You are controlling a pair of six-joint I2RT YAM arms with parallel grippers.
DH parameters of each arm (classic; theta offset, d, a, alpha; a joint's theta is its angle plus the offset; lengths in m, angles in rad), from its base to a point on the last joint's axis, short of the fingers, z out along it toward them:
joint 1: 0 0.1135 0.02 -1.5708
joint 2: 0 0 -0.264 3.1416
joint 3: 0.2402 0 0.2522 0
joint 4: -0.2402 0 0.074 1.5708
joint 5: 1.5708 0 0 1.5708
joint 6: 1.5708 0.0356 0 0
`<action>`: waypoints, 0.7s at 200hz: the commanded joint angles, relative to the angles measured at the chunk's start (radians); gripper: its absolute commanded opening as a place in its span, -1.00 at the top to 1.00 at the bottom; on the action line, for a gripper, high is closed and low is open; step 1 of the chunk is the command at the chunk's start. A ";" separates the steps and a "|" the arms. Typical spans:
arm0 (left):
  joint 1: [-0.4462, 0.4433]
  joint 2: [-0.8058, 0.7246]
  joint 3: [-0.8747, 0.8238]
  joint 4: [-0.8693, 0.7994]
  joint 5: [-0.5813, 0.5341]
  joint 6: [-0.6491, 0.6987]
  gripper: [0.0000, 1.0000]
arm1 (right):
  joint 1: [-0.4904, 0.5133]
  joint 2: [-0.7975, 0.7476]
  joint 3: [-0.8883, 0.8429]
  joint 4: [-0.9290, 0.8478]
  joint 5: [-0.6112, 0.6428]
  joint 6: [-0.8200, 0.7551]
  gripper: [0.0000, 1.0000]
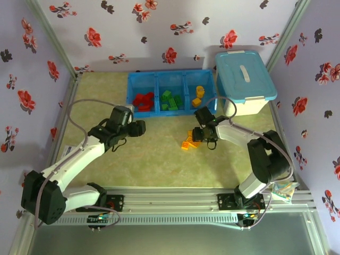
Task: Sort the legos into containers by color
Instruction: Pick up the lego from the center of the table.
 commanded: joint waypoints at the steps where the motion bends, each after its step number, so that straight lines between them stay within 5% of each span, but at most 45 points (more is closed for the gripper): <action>1: -0.004 -0.024 -0.021 0.008 -0.016 -0.011 -0.39 | 0.005 0.029 0.015 -0.054 0.042 -0.010 -0.02; 140: -0.006 -0.069 -0.069 0.010 -0.020 -0.029 -0.37 | -0.009 -0.029 -0.016 -0.071 0.102 0.023 0.60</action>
